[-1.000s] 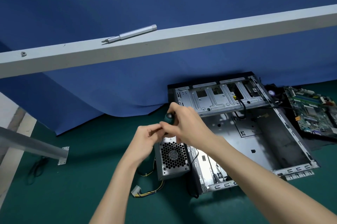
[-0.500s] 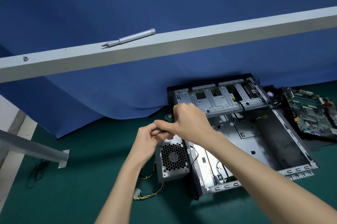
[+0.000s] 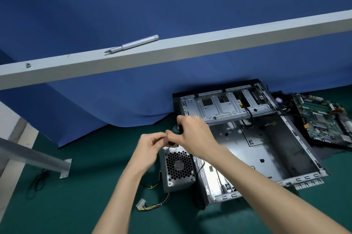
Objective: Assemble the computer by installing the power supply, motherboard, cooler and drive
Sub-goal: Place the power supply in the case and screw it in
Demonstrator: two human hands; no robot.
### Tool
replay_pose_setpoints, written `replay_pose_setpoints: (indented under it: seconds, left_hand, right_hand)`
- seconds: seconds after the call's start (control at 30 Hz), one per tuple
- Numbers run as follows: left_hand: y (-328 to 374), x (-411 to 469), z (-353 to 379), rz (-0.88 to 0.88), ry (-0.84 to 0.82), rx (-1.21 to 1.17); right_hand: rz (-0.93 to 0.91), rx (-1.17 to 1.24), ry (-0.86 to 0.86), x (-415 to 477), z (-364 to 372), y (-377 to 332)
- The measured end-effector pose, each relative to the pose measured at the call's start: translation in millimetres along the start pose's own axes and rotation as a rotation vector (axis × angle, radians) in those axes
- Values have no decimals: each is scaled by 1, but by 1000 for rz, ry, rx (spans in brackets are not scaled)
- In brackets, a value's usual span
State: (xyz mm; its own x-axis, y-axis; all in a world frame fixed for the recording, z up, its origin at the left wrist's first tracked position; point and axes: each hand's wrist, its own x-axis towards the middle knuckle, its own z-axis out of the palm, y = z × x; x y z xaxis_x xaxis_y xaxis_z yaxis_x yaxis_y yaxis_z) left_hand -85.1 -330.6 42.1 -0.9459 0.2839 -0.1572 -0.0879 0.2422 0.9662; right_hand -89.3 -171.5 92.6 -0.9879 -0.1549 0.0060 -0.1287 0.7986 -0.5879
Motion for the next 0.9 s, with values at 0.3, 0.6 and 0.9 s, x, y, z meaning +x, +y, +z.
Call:
replay_pose_setpoints:
  seconds: [0.3,0.6,0.9]
  left_hand:
    - [-5,-8,-2,-25,205,-10]
    - [1,-12,13,-69,301,66]
    - [27,18,115,41,102,358]
  right_hand:
    - [178,66,135,-10,-10,11]
    - [377,510,206,-25,-44,45]
    - [697,1236,478,-57,-108,171]
